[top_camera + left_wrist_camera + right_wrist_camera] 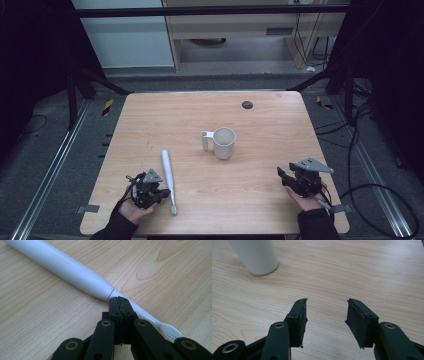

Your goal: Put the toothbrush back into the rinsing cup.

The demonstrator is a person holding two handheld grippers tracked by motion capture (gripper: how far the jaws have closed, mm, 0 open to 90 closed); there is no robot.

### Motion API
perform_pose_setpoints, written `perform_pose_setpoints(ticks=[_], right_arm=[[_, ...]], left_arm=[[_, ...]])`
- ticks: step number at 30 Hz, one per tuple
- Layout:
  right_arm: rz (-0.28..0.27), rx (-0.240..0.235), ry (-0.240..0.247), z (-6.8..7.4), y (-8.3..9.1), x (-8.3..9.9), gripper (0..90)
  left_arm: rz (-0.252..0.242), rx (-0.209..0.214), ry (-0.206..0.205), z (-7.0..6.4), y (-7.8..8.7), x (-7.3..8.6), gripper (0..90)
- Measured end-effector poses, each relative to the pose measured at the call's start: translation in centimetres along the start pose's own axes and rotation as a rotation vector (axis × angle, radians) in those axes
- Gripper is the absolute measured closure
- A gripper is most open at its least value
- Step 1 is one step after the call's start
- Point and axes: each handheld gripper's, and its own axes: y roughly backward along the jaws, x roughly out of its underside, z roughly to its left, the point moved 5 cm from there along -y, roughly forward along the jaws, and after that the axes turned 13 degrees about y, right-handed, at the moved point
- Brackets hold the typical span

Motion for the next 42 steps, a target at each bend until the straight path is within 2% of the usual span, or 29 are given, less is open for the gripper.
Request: perform_pose_setpoints(ticks=[22, 32, 42], right_arm=[[-0.006, 0.009, 0.002, -0.2, 0.0, 0.0, 50.4], [-0.003, 0.012, 0.002, -0.2, -0.1, 0.0, 50.7], [-0.005, 0.011, 0.003, -0.2, -0.1, 0.0, 50.7]], left_arm=[[0.009, 0.025, -0.026, -1.6, -1.4, -1.1, 89.1], [-0.002, 0.029, -0.03, -2.1, -2.0, -1.9, 89.1], [0.002, 0.035, -0.051, -2.6, -2.6, -2.4, 89.1]])
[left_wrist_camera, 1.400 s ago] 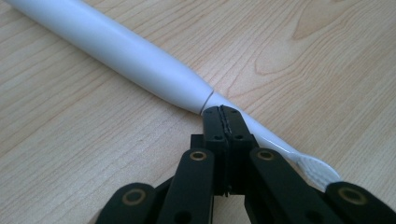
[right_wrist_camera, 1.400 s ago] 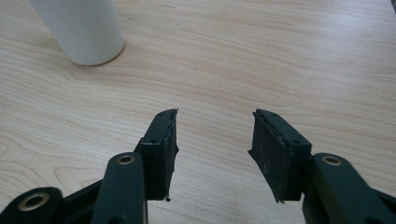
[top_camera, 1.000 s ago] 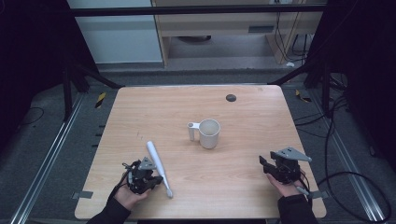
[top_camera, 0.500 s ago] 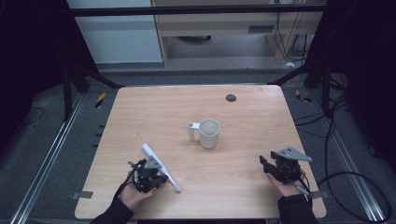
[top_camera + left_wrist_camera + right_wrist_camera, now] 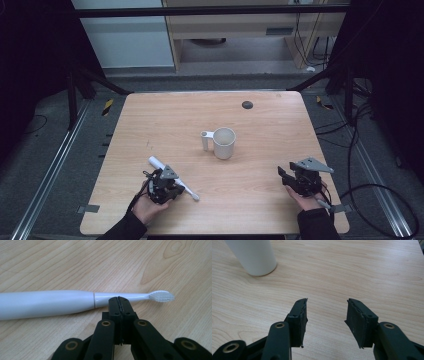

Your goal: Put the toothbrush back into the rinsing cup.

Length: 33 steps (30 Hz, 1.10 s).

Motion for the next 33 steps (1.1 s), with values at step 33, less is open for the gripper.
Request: perform_pose_setpoints(ticks=[33], right_arm=[[0.014, -0.009, -0.003, 0.1, -0.5, 0.2, 51.9]], left_arm=[[-0.044, -0.18, 0.092, 10.9, 0.8, -5.3, 89.2]])
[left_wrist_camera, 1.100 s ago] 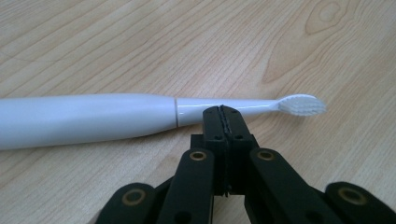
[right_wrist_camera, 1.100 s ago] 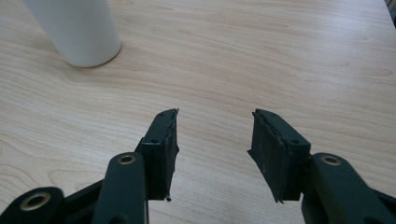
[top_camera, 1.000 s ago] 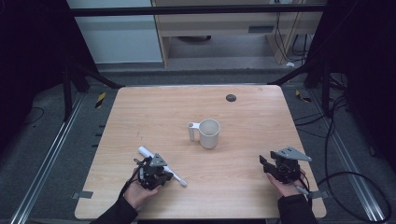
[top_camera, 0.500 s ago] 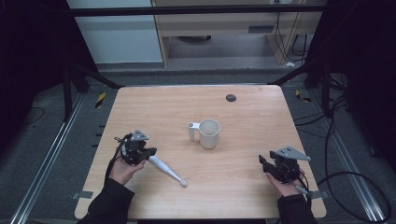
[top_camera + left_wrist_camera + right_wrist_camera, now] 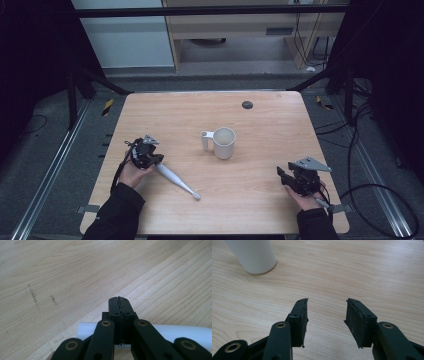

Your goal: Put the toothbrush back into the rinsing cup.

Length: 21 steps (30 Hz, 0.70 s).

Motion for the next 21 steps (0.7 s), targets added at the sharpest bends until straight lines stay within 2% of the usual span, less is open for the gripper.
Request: perform_pose_setpoints(ticks=[13, 21], right_arm=[[0.002, -0.003, 0.004, 0.0, 0.0, 0.0, 51.8], [0.002, 0.003, 0.009, 0.0, 0.1, 0.0, 51.8]], left_arm=[[0.017, -0.009, 0.001, 0.4, 0.2, 0.5, 89.2], [0.024, -0.013, -0.002, 0.6, 0.9, 1.4, 89.2]])
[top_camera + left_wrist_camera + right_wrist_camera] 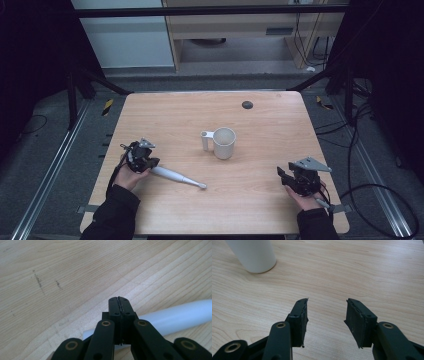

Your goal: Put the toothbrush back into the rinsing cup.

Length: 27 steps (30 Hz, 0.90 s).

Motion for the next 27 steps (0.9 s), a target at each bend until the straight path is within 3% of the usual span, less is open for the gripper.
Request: perform_pose_setpoints(ticks=[27], right_arm=[[-0.003, 0.005, 0.0, -0.1, 0.2, 0.0, 51.8]], left_arm=[[0.006, -0.002, -0.009, -0.3, 1.4, 2.1, 89.2]])
